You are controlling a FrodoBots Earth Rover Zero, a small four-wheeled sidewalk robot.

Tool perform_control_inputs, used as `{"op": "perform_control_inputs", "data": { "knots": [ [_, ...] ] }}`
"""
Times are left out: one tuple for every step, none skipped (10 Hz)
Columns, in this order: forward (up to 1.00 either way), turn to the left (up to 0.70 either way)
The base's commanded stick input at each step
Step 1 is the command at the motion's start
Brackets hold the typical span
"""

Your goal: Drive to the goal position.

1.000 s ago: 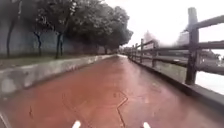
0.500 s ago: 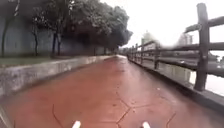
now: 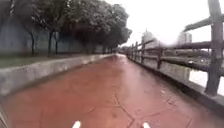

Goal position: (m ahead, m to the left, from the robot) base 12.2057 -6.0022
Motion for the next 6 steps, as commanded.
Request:
{"op": "perform_control_inputs", "data": {
  "knots": [
    [0.50,0.00],
    [0.50,0.00],
    [0.50,0.00],
    [0.50,0.50],
    [0.50,0.50],
    [0.50,0.18]
  ]
}}
